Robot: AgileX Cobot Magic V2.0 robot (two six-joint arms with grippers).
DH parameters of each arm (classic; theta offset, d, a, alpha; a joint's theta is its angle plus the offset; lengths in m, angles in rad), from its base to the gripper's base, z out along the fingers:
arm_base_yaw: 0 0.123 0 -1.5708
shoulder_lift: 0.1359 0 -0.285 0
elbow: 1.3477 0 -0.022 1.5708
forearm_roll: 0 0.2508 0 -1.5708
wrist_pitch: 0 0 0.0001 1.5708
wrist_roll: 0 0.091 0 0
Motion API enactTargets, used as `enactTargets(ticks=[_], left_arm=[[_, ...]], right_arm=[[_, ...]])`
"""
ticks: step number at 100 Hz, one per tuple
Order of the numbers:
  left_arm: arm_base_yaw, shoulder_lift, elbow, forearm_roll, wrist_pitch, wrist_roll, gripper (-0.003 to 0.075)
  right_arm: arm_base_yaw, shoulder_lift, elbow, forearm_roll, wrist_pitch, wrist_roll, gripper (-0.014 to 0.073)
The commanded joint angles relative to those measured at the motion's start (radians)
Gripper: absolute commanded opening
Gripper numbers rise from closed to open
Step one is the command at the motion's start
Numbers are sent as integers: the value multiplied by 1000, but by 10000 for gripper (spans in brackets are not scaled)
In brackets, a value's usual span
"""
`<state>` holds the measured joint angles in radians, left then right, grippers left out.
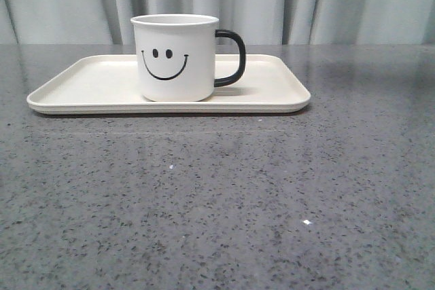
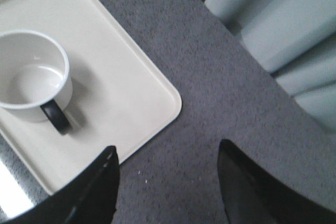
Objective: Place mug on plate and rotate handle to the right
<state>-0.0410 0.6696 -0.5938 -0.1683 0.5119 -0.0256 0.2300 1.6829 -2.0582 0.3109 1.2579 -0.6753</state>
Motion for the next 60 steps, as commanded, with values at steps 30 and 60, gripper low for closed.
enactTargets(ticks=[30, 60], left_arm=[[2, -2, -27, -8, -68, -2, 439], [2, -2, -27, -8, -68, -2, 439]], right_arm=[[-76, -413, 561, 3, -250, 87, 428], [-76, -728, 1015, 3, -572, 176, 428]])
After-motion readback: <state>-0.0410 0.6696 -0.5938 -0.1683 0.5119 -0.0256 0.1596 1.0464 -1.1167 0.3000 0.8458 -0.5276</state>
